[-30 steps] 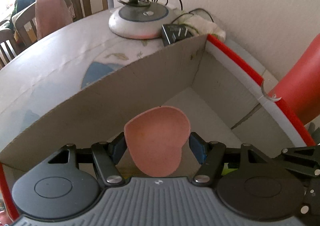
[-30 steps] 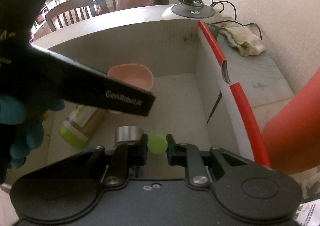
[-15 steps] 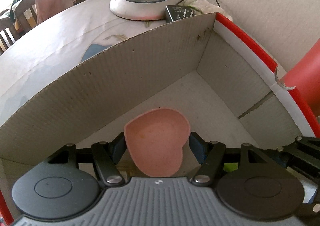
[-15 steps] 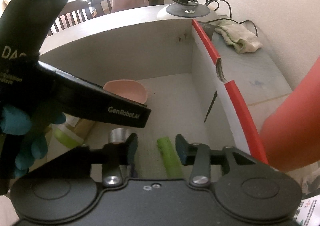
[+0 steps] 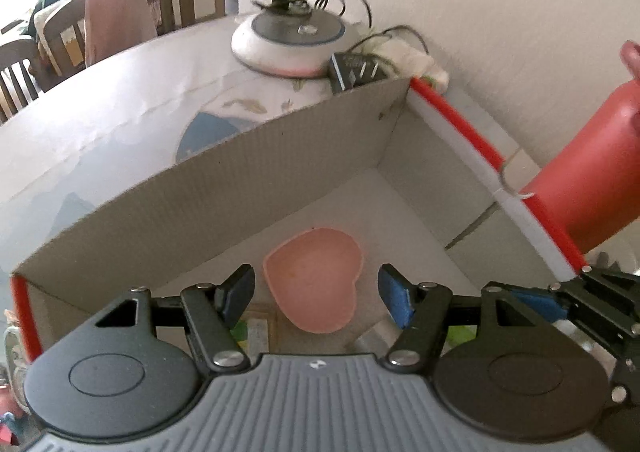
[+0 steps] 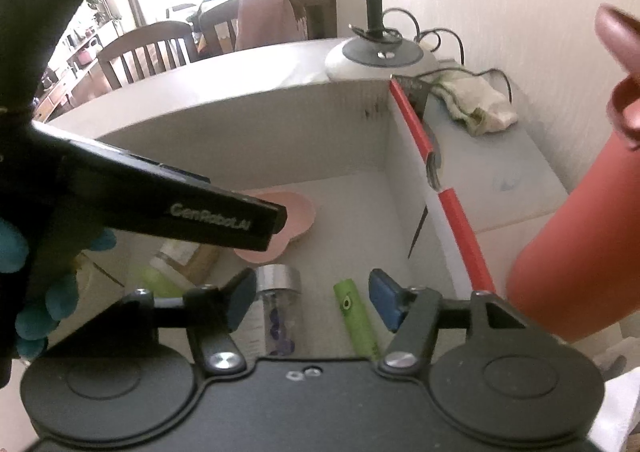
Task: Organize rigid objects
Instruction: 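Lower both items into the box and open both tools, then withdraw both tools from the box back over the table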
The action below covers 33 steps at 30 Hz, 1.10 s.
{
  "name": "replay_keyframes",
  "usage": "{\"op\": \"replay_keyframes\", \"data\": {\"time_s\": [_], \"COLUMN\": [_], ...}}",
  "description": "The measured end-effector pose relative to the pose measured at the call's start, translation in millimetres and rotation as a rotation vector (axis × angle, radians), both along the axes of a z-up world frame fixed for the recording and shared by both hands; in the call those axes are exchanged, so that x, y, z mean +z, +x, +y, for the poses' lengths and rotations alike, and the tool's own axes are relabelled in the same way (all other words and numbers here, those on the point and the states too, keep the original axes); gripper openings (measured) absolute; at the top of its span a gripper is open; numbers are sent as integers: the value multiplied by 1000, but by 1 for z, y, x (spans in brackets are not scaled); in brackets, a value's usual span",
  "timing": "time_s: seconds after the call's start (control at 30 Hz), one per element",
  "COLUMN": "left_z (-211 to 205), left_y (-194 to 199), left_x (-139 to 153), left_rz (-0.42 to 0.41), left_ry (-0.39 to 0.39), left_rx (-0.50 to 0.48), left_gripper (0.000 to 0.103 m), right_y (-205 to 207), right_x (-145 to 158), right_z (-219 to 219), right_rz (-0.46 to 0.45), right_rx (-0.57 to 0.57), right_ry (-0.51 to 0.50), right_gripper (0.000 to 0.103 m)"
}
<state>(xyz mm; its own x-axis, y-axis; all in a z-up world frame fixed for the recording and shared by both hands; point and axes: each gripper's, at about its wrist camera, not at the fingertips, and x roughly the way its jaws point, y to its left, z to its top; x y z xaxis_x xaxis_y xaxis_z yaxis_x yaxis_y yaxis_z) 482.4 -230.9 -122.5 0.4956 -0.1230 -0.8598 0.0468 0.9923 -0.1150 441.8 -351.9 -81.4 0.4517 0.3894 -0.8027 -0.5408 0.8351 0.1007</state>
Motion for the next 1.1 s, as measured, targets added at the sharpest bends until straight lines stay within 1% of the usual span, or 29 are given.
{"op": "replay_keyframes", "data": {"time_s": [0.17, 0.23, 0.33, 0.5, 0.63, 0.77, 0.87, 1.1], "left_z": [3, 5, 8, 15, 22, 32, 39, 60], "left_y": [-14, -21, -32, -53, -75, -98, -115, -153], "left_x": [18, 24, 32, 49, 64, 77, 86, 97], "left_rz": [-40, -55, -77, -117, -152, -187, -211, -228], "left_ry": [-14, -21, -24, -39, -52, -63, -65, -66], "left_rx": [-1, -2, 0, 13, 26, 48, 57, 75], "left_gripper": [68, 68, 68, 68, 68, 68, 68, 68], "right_y": [-8, -12, -18, -31, -43, -56, -65, -93], "right_x": [14, 19, 26, 37, 45, 52, 56, 63], "right_z": [-3, -4, -4, -3, -2, 5, 12, 33], "right_rz": [-29, -36, -48, -70, -77, -95, -91, -85], "right_rx": [12, 11, 24, 47, 69, 104, 114, 153], "right_ry": [16, 25, 35, 54, 80, 89, 100, 126], "right_gripper": [64, 67, 69, 74, 75, 77, 78, 81]}}
